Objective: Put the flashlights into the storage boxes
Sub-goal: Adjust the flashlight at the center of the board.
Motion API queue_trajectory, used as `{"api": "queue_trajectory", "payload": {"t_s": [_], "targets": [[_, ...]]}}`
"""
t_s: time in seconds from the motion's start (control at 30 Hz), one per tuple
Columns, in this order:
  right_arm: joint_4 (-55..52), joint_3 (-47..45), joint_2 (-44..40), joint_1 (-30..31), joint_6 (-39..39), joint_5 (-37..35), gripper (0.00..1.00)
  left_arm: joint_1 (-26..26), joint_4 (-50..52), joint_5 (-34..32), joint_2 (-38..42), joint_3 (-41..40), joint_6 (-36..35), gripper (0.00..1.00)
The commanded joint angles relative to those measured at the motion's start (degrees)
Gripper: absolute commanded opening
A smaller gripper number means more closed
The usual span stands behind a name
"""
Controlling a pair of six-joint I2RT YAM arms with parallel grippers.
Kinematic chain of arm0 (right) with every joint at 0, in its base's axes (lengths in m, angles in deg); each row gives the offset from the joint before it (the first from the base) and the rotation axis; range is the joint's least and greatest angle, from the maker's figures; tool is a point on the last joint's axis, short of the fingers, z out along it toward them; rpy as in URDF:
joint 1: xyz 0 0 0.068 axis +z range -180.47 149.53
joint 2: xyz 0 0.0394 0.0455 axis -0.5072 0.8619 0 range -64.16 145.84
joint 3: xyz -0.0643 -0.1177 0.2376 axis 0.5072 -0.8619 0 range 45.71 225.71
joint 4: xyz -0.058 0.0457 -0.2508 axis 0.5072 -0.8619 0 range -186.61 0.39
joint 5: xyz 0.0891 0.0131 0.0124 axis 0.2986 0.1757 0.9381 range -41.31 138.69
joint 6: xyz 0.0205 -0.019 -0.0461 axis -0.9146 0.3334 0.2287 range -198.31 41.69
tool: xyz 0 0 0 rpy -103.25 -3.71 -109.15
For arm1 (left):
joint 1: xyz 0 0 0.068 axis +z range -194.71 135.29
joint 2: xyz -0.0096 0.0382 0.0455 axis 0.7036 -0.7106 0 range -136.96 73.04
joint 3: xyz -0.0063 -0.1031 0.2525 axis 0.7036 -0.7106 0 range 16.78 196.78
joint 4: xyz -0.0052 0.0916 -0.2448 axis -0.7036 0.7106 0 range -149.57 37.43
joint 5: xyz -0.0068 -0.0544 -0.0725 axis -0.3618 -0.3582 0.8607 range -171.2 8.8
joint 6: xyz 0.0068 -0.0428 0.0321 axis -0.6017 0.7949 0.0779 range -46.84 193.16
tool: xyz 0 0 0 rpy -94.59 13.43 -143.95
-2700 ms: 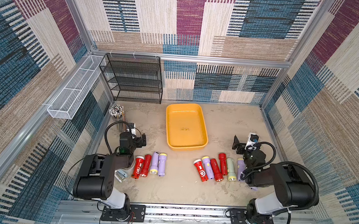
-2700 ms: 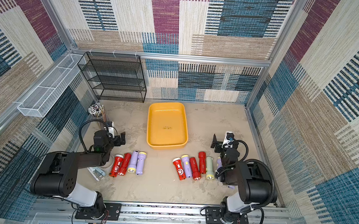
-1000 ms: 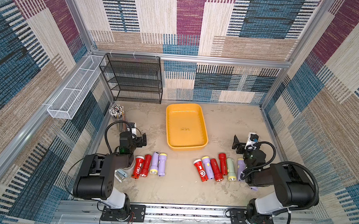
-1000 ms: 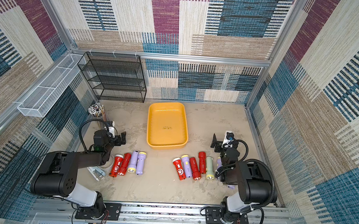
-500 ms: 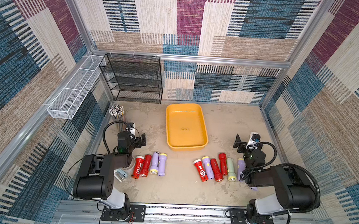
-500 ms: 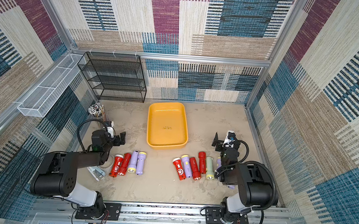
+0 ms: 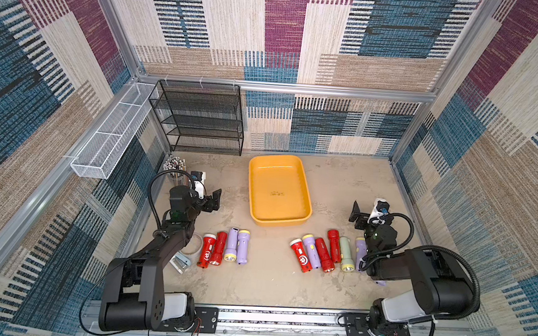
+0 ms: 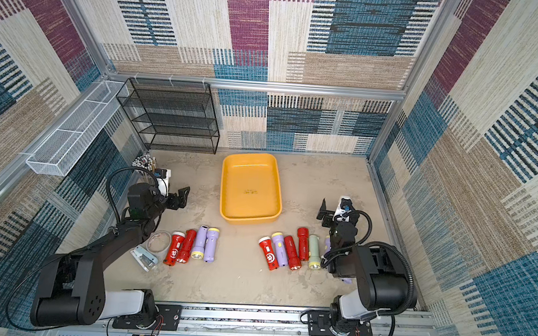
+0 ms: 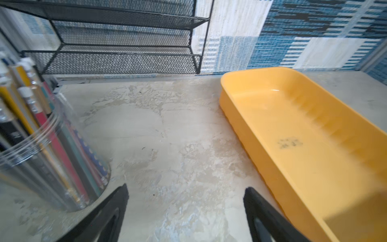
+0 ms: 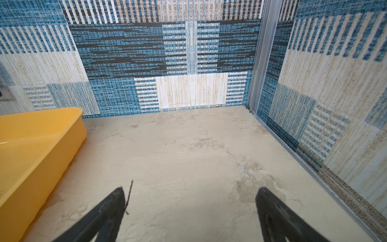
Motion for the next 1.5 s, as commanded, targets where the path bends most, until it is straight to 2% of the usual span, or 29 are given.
{"api": "queue_trajectory", "payload": {"t_s": [0.0,0.07,0.33,0.4,0.47,0.6,0.63,0.7,0.77,0.83,0.9,1.03,1.13,1.2,1.23,1.3,1.47], "targets": [[0.6,0.5,0.0,0.0,0.1,-0.6,1.0,-0.4,3.7,7.4,0.2,1.6,2.4,0.89],[0.2,0.8,-0.1,-0.1,0.0,-0.5,1.0,-1.0,3.3,8.9,0.3,2.0,3.3,0.89],[-0.2,1.0,-0.1,-0.2,-0.1,-0.1,1.0,-2.5,2.1,7.2,-2.6,4.0,5.9,0.9],[-0.2,1.0,-0.1,-0.2,0.0,0.0,1.0,-2.7,1.2,8.9,-4.0,4.4,6.7,0.9],[-1.1,1.4,-0.3,-0.3,0.1,0.3,1.0,-3.1,-0.8,9.8,-4.6,4.0,8.1,1.0],[-2.0,1.7,-0.7,-0.2,0.5,0.5,1.0,-4.5,-1.4,4.3,-3.4,3.6,10.6,1.0],[-4.7,3.6,-1.7,0.3,1.1,-1.3,1.0,-4.9,-1.4,2.4,-2.9,3.4,10.6,1.0],[-24.0,13.4,-6.2,1.6,1.5,-3.9,1.0,-5.6,-2.1,-0.2,-2.1,2.9,11.1,1.0],[-34.3,21.1,-8.8,2.2,2.7,-4.0,1.0,-5.9,-2.6,-2.4,-1.7,2.8,12.9,1.0],[-42.2,26.2,-9.8,2.4,-2.2,-5.8,1.0,-6.1,-2.5,-4.0,-1.9,3.2,15.3,1.0],[-45.0,25.9,-11.6,3.6,-5.2,-8.2,0.99,-6.2,-2.8,-2.3,-2.9,4.3,16.8,1.0],[-50.9,22.8,-17.0,4.3,-14.0,-11.9,1.0,-6.5,1.4,10.3,-5.1,9.9,16.4,1.0],[-55.2,21.7,-19.8,4.3,-13.6,-8.4,1.0,-9.7,1.0,7.5,-5.0,11.0,15.0,1.0],[-61.1,23.0,-20.0,4.4,-16.3,-9.9,1.0,-13.2,4.9,1.4,-4.5,12.5,12.4,1.0],[-64.6,23.8,-20.0,4.4,-18.3,-11.3,0.99,-14.6,7.6,0.6,-4.5,14.1,10.6,1.0],[-71.8,25.3,-19.5,4.5,-22.0,-12.5,0.91,-17.7,12.3,-2.5,-5.3,16.6,7.7,1.0],[-81.5,24.6,-20.4,4.7,-29.6,-12.2,0.88,-19.5,19.4,-4.5,-7.3,20.2,12.5,1.0]]}}
